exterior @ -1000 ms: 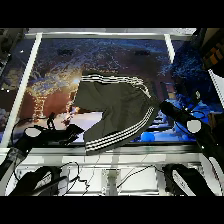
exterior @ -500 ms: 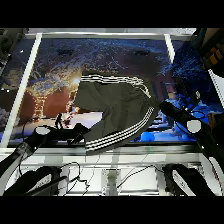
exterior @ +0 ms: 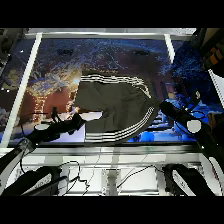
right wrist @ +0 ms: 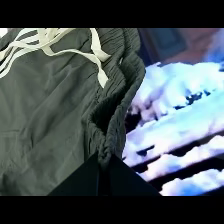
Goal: Fold the clothes and pants, and hang the long-sleeved shirts on hangers.
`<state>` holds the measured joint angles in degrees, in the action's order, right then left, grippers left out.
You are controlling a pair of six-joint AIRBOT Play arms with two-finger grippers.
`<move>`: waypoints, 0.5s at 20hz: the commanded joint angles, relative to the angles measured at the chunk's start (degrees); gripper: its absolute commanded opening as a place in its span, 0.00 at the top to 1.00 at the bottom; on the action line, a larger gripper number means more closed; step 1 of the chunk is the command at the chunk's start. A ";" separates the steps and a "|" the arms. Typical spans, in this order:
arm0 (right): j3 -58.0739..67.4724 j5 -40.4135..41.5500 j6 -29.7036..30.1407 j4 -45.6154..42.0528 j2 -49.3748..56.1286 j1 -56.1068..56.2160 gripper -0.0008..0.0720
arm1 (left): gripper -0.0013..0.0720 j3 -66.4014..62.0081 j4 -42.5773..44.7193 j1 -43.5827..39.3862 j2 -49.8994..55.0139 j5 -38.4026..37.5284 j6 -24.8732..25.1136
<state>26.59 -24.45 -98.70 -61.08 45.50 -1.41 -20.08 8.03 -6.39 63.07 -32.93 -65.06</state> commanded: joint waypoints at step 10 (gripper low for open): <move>3.80 -0.48 0.83 5.86 -3.67 1.14 0.96 | 0.97 -27.65 14.36 -0.04 -5.29 -1.81 12.59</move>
<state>28.25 -24.84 -98.19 -56.18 43.44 -0.99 -41.56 14.81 -6.44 60.40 -34.11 -54.19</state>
